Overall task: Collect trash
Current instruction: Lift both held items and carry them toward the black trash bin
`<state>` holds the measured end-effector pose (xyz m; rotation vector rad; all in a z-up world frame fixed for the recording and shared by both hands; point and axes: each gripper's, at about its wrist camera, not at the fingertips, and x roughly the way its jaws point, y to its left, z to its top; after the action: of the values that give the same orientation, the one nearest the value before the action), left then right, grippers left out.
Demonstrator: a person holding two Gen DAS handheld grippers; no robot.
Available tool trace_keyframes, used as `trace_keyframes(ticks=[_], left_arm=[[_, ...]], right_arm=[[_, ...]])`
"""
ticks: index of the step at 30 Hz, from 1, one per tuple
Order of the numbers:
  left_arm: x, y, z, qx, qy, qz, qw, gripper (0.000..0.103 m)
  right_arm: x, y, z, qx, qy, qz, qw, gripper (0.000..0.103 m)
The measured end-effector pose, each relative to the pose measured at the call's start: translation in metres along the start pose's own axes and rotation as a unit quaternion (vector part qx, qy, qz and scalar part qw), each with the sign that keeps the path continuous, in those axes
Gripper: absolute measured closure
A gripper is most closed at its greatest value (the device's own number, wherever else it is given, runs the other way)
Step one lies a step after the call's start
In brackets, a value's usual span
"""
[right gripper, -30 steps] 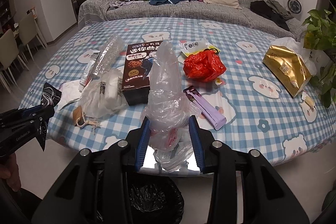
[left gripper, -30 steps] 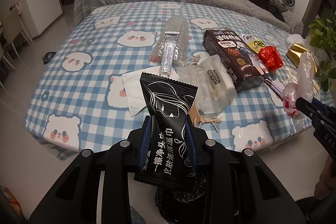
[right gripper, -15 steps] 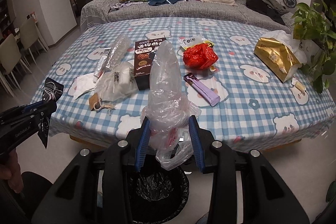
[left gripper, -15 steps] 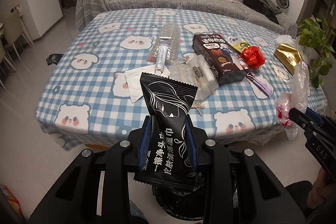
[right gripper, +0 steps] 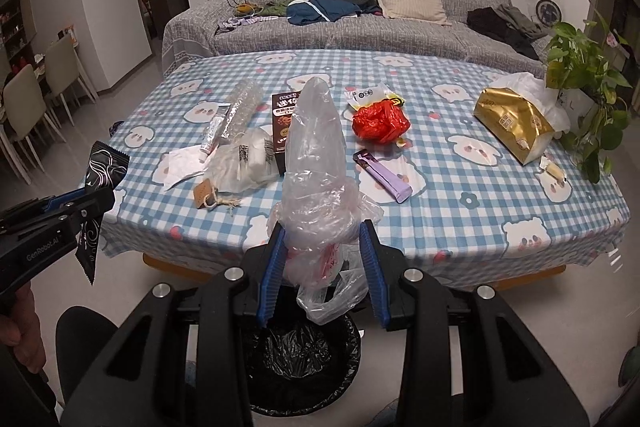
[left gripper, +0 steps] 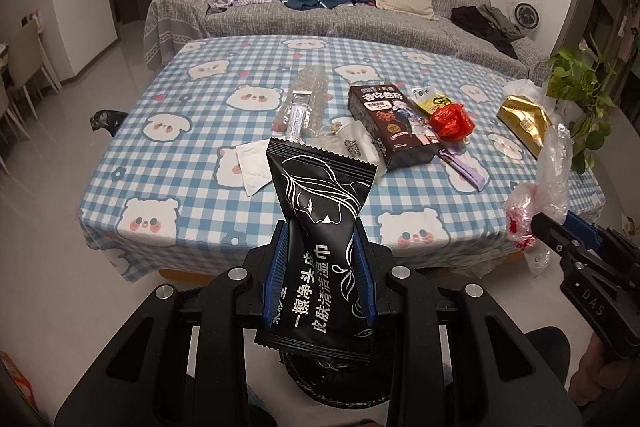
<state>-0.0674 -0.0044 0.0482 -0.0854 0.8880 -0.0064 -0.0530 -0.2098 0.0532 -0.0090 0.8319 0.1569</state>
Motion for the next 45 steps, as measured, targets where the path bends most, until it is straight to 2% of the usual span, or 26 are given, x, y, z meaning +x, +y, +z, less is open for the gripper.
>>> trace_keyframes(ticks=[16, 26, 45], left_arm=[[-0.018, -0.002, -0.019, -0.002, -0.015, 0.017, 0.9997, 0.073], [-0.022, 0.001, -0.036, -0.005, -0.008, 0.011, 0.9999, 0.073], [0.010, 0.004, -0.080, 0.001, 0.028, 0.015, 0.9995, 0.073]], right_arm=[[-0.015, 0.005, -0.017, 0.007, -0.005, -0.006, 1.000, 0.067], [-0.021, 0.015, -0.032, 0.001, -0.003, -0.003, 1.000, 0.067], [0.004, 0.018, -0.073, 0.004, 0.031, -0.008, 0.999, 0.067]])
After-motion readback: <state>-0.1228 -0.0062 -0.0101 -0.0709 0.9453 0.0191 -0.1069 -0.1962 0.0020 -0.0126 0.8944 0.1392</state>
